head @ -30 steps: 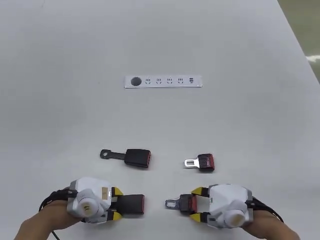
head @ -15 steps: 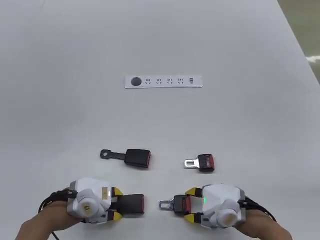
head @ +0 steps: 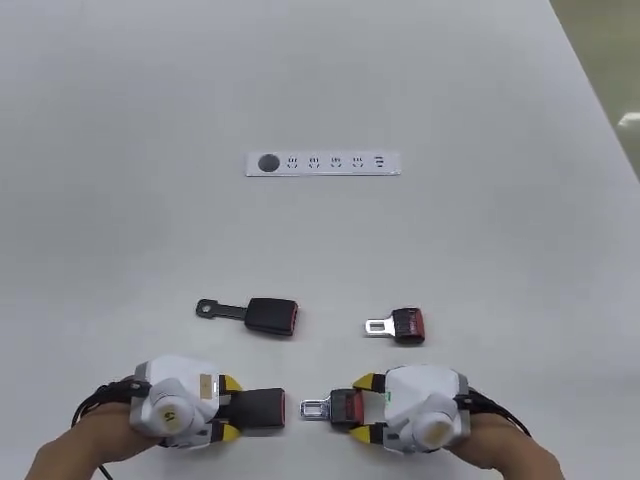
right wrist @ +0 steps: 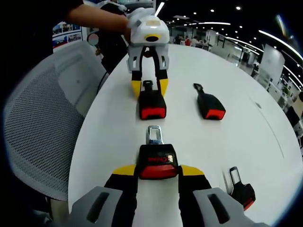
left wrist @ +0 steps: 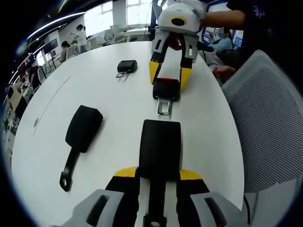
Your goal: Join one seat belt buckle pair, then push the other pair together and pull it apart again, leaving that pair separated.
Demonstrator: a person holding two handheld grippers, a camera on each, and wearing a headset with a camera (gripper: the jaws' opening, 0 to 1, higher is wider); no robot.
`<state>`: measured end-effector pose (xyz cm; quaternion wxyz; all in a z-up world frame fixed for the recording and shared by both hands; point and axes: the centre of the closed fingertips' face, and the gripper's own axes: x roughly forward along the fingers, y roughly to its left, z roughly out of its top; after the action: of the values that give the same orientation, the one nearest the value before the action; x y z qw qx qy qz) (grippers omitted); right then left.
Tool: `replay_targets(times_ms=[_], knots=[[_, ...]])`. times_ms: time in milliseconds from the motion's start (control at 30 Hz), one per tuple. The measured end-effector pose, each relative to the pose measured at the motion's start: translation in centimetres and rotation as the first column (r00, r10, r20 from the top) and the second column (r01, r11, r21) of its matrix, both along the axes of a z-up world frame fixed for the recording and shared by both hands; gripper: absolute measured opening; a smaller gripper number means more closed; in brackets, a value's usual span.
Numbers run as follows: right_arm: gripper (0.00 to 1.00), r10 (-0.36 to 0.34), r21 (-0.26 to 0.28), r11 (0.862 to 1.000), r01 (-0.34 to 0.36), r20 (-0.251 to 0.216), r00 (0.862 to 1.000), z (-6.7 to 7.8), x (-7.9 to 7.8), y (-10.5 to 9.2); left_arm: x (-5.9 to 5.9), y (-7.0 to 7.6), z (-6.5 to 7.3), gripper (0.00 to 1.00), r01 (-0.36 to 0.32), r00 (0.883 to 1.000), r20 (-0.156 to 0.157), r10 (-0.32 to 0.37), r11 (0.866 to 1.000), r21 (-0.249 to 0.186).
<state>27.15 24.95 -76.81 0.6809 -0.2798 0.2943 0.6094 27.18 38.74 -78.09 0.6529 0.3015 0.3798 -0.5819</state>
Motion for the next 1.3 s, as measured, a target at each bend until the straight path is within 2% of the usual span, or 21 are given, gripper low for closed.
replay_targets(times_ms=[933, 1300], knots=[[0.29, 0.036, 0.004, 0.999, -0.036, -0.004, 0.999, -0.2, 0.1, 2.8, 0.1, 0.3, -0.5, 0.30, -0.003, 1.000, -0.003, 0.003, 1.000, 0.001], [0.29, 0.042, 0.010, 0.999, -0.042, -0.003, 0.999, 0.5, 0.0, 3.7, 0.1, 0.2, -0.5, 0.30, -0.006, 1.000, -0.001, 0.006, 1.000, -0.002]])
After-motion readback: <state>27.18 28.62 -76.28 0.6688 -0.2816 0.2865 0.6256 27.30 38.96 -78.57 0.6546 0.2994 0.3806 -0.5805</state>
